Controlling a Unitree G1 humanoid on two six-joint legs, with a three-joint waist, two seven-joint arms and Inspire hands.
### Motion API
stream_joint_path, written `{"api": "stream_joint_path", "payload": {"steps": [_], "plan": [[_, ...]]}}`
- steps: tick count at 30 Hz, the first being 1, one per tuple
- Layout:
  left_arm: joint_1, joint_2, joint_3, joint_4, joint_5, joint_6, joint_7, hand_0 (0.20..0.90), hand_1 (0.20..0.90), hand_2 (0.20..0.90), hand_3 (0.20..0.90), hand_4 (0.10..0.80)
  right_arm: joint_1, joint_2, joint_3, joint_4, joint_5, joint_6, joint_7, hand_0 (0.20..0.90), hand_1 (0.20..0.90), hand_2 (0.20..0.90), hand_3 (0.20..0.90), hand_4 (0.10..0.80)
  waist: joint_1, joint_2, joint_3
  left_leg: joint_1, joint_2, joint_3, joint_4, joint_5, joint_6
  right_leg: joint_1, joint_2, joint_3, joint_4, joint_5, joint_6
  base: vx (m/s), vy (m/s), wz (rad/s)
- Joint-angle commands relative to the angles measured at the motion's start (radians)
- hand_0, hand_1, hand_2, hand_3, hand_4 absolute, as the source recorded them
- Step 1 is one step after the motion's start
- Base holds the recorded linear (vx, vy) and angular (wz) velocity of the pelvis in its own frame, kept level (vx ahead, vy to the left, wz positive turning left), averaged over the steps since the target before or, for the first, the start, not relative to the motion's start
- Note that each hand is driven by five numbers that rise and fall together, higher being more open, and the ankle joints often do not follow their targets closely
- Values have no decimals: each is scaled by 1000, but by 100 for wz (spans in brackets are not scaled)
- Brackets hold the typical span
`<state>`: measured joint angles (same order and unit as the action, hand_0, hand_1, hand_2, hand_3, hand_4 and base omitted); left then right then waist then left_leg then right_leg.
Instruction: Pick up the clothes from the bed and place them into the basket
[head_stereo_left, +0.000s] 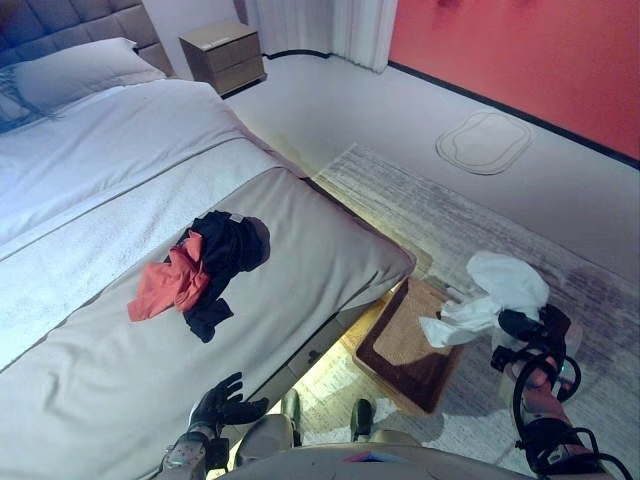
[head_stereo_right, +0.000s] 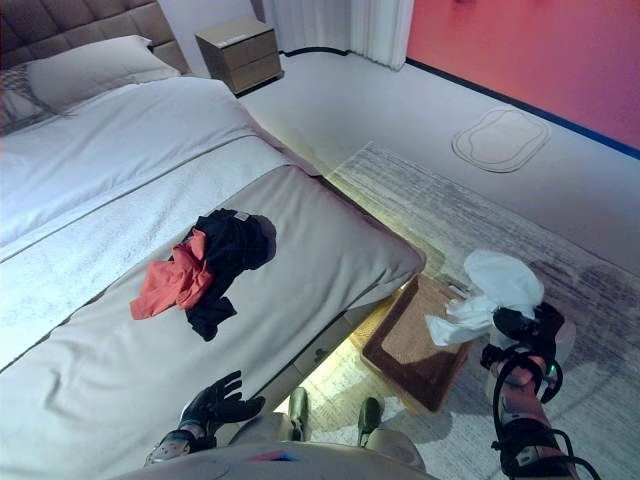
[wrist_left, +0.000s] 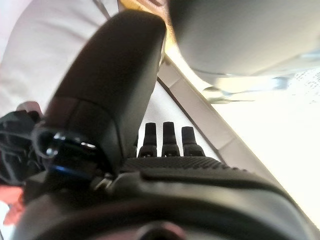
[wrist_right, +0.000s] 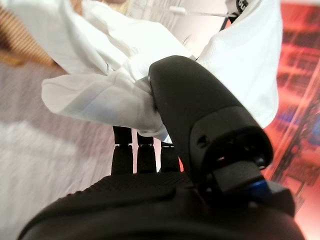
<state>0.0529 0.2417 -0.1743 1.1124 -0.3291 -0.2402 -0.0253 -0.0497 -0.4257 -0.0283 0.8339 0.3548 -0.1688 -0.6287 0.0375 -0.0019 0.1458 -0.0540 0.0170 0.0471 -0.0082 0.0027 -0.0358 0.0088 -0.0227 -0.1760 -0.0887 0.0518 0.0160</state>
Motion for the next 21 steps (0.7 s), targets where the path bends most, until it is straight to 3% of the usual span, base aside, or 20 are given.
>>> {"api": "stream_joint_path", "payload": {"steps": [1, 8, 21], "plan": [[-42, 69, -35, -26, -46, -38, 32, 900, 900, 900, 900, 800, -110, -51, -56, 29, 0, -116, -43, 300, 300, 300, 200, 100, 33, -3, -62, 62, -6, -6, -78, 37, 16, 41, -89, -12, 94, -34, 76, 22, -23, 3], [-18, 73, -52, -16, -3, -46, 13, 900, 900, 900, 900, 800, -140, -46, -64, 96, 13, -70, -79, 300, 300, 300, 200, 100, 47, -6, -81, 82, -10, -3, -79, 15, 31, 57, -84, -13, 62, -22, 76, 13, -46, 3], [-6, 100, -63, -33, 21, -32, -6, 900, 900, 900, 900, 800, -168, -89, -71, 200, 19, -50, -10, 300, 300, 300, 200, 100, 61, 0, -71, 87, -9, -21, -79, 7, 32, 61, -75, -15, 42, -12, 76, 16, -51, 5]]}}
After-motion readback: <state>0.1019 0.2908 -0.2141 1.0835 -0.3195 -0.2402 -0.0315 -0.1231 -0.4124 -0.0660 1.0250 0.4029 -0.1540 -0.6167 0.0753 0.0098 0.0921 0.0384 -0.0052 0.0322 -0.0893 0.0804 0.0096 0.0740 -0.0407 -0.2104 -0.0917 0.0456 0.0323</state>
